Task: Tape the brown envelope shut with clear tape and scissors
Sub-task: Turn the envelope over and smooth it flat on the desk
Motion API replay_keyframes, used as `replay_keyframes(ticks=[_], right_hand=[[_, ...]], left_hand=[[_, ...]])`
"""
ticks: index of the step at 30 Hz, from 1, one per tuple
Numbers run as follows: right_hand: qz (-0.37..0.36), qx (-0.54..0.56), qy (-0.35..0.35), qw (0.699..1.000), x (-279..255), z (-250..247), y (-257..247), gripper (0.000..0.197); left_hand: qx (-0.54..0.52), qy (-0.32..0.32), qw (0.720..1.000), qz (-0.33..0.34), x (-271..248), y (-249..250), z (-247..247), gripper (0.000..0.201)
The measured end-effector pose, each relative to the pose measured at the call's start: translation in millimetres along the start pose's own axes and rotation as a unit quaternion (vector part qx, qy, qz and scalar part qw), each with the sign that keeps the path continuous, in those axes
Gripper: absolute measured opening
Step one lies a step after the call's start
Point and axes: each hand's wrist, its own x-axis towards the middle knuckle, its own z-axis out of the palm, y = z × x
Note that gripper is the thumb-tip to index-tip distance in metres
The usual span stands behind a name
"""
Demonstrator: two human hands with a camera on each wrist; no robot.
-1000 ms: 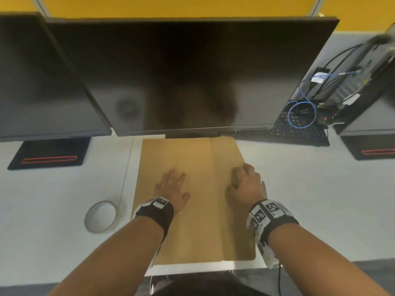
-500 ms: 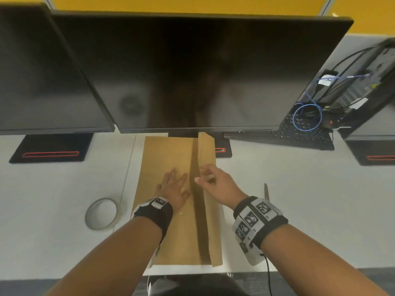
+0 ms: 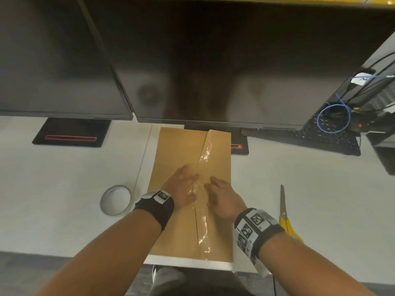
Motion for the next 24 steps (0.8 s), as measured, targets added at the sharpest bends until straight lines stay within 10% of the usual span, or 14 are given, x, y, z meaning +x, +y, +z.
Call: replay_keyframes(ticks=[24], right_hand=[[0.155, 0.030, 0.071, 0.985, 7, -38, 18, 0.055]], left_hand=[[0.172, 0.018, 0.983, -0.057, -24, 14, 8, 0.083]])
